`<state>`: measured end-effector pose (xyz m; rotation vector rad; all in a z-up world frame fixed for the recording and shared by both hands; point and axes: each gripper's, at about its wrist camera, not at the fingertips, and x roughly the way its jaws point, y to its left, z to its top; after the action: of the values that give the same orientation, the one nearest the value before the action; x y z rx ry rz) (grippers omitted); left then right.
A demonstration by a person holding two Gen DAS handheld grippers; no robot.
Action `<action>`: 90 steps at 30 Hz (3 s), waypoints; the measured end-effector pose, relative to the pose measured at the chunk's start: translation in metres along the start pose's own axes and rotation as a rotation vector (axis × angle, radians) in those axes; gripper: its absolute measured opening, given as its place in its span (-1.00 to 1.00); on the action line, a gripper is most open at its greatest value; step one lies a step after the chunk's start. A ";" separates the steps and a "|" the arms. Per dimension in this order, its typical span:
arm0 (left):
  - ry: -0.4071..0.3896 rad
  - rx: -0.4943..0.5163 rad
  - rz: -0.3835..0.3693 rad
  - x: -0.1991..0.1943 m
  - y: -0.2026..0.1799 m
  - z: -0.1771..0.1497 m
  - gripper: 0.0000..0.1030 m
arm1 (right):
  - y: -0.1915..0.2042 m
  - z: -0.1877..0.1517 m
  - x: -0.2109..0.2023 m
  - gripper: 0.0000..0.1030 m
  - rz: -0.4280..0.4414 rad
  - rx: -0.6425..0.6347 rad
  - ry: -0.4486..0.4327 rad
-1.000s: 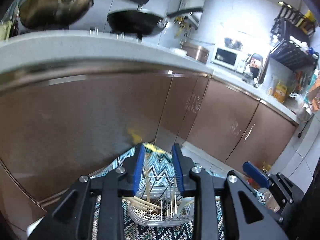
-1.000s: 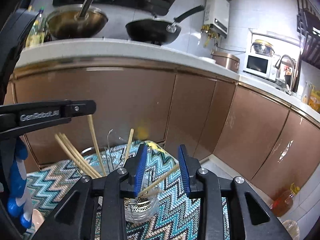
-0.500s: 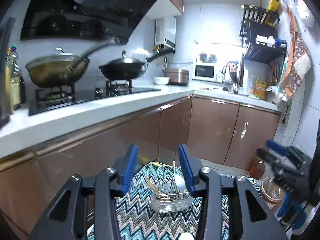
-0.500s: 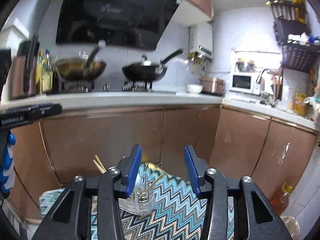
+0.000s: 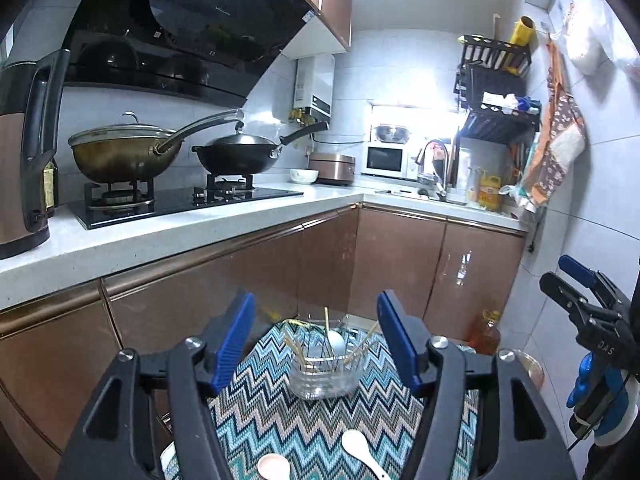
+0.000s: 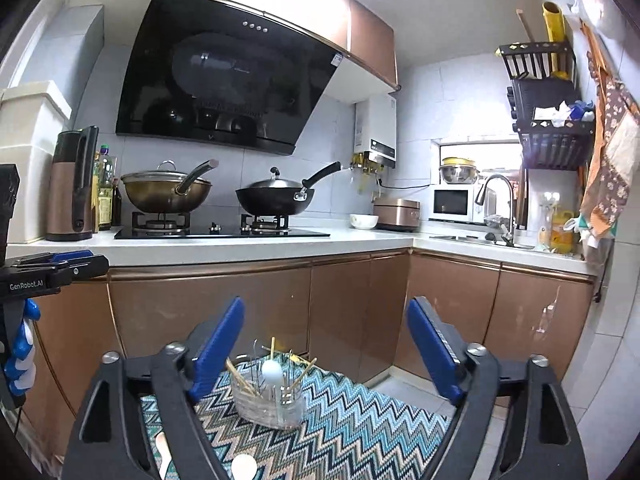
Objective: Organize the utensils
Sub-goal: 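Withdraw both tools and move them over the two remaining spoons, then close the left tool on the pale-pink spoon while the right tool grasps the white spoon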
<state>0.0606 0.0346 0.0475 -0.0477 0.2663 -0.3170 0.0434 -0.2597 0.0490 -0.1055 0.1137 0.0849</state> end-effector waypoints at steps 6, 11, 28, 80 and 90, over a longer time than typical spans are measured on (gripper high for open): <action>-0.019 0.006 -0.004 -0.018 0.009 -0.004 0.20 | 0.017 -0.006 -0.025 1.00 -0.021 -0.034 -0.010; -0.041 -0.004 -0.009 -0.032 0.016 -0.006 0.21 | 0.024 -0.007 -0.041 0.99 -0.035 -0.047 -0.023; -0.018 -0.037 -0.048 -0.038 0.027 -0.018 0.37 | 0.027 -0.012 -0.070 0.99 0.023 -0.005 -0.120; 0.700 -0.372 -0.176 0.172 0.132 -0.256 0.05 | 0.052 -0.243 0.205 -0.47 0.535 0.164 0.887; 0.757 -0.343 -0.220 0.192 0.129 -0.271 -0.45 | 0.068 -0.272 0.252 -0.51 0.616 0.101 1.007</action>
<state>0.2030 0.0953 -0.2729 -0.2988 1.0709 -0.4982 0.2569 -0.2020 -0.2564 -0.0001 1.1568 0.6387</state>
